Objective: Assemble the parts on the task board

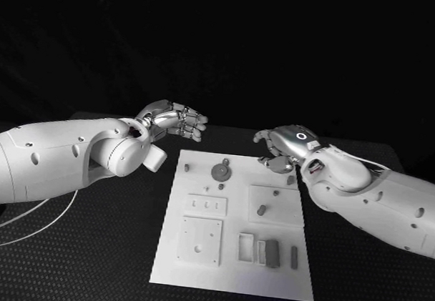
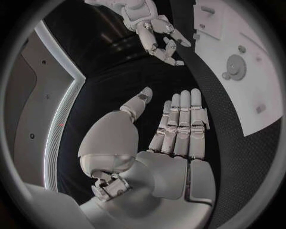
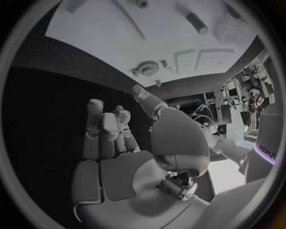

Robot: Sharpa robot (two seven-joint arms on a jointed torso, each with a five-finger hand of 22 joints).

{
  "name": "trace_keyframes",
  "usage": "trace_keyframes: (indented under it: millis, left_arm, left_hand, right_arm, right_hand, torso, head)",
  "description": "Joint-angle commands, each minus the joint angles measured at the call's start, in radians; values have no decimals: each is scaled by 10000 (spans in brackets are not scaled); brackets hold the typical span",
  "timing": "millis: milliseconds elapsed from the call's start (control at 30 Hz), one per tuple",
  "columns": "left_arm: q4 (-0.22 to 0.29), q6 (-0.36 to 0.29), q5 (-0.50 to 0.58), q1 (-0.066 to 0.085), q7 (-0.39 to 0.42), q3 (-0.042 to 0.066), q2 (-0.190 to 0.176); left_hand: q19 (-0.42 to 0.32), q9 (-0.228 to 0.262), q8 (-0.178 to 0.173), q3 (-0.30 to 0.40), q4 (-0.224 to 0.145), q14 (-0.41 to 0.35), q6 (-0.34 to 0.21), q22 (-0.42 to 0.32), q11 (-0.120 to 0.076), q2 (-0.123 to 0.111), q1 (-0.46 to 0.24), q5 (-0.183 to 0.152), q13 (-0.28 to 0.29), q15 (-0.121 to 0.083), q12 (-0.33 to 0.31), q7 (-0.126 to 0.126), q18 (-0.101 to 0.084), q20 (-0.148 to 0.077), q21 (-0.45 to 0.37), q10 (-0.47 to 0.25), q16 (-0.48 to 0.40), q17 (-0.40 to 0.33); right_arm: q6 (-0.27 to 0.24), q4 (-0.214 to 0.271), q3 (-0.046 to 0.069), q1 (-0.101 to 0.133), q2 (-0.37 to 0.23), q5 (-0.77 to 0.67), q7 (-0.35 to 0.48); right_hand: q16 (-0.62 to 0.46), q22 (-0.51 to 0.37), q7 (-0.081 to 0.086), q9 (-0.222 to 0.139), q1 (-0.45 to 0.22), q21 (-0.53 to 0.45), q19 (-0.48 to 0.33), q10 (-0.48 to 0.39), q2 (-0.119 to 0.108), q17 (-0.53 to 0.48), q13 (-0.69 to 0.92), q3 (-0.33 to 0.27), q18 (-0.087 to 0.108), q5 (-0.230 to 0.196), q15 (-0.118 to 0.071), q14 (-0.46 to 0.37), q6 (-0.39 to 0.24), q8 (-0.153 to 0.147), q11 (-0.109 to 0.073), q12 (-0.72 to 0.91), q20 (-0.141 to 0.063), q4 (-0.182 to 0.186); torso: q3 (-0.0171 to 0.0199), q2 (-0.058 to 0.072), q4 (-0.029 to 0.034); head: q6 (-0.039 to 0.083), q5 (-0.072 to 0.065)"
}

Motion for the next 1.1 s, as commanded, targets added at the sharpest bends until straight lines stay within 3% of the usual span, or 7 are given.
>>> trace_keyframes:
  millis: [33, 200, 433, 667, 767, 900, 1100]
  left_arm:
    - [-5, 95, -22, 14, 134, 10, -6]
    - [-139, 149, -22, 12, 157, 9, 54]
    - [-202, 279, -25, 8, 201, 7, 89]
    - [-233, 316, -29, 7, 263, 6, 96]
    - [-260, 301, -29, 5, 220, 4, 130]
    - [-269, 316, -29, 3, 216, 3, 163]
    - [-276, 284, -29, 3, 192, 1, 127]
  left_hand:
    - [-18, 19, -56, -22, 13, 53, -74, 11, 2, 24, 89, -34, 15, 27, -37, 6, 157, 15, -68, 65, -48, 16]
    - [-7, 36, -28, -11, 5, 75, -11, 20, -24, 46, 122, -35, 42, 20, -19, -19, 156, 13, -74, 131, -65, 45]
    - [25, 61, 16, -5, 8, 128, 112, 38, -97, 101, 146, -35, 100, -9, 36, -71, 152, -3, -77, 300, -87, 101]
    - [11, 84, 70, -2, -1, 115, 296, 46, -213, 139, 169, -35, 174, -23, 115, -210, 125, -15, -116, 566, -168, 148]
    - [10, 85, 73, -2, -4, 115, 311, 47, -219, 140, 172, -35, 177, -24, 114, -226, 122, -17, -120, 580, -177, 152]
    - [15, 75, 51, -2, -10, 121, 297, 50, -212, 130, 180, -34, 173, -25, 88, -204, 120, -22, -125, 565, -190, 163]
    - [20, 56, 4, -11, -10, 130, 259, 55, -190, 106, 174, -34, 165, -22, 37, -145, 113, -25, -136, 532, -218, 183]
  right_arm:
    - [589, 104, 36, -2, -518, 2064, 1214]
    - [1607, -535, 39, 2, -980, 4511, 2403]
    - [2076, -1326, 33, -82, -1249, 4746, 2973]
    - [1978, -1953, 30, -395, -1008, 4745, 2922]
    - [2076, -2190, 30, -464, -835, 4997, 2811]
    - [2085, -2323, 31, -635, -789, 4993, 2842]
    - [1922, -2406, 32, -744, -714, 4943, 2812]
  right_hand:
    - [-70, 139, 395, 23, 13, -61, -35, -314, -171, -34, -29, 42, 124, 36, 46, 12, 694, 75, 259, 8, 26, 55]
    - [-137, 131, 414, 10, 3, -135, -126, -423, -244, -59, -47, 88, 124, 41, 74, -100, 681, 72, 282, -18, 75, 95]
    - [-134, 168, 425, -9, -3, -203, -317, -654, -480, -25, -14, 42, 124, 38, 98, -337, 618, 54, 301, 16, 177, 94]
    - [-95, 184, 403, -24, 5, -196, -359, -722, -591, 1, 6, 15, 124, 38, 80, -413, 537, 27, 282, 59, 210, 123]
    - [-77, 186, 379, -44, -4, -190, -373, -760, -623, 10, 9, 7, 124, 39, 62, -452, 430, -17, 261, 76, 224, 168]
    - [-66, 186, 381, -54, -11, -187, -383, -783, -647, 14, 10, -4, 124, 38, 56, -474, 377, -35, 260, 85, 229, 185]
    - [-60, 187, 390, -56, -12, -184, -386, -791, -659, 16, 11, -10, 124, 39, 58, -482, 362, -39, 265, 91, 230, 192]
  torso:
    - [33, -30, -63]
    - [92, -86, -170]
    - [169, -126, -236]
    - [196, -142, -281]
    - [205, -133, -252]
    - [159, -121, -187]
    - [156, -131, -234]
  head:
    - [71, -43]
    - [87, -73]
    - [54, -125]
    - [65, -123]
    - [10, -163]
    - [-33, -251]
    - [-81, -201]
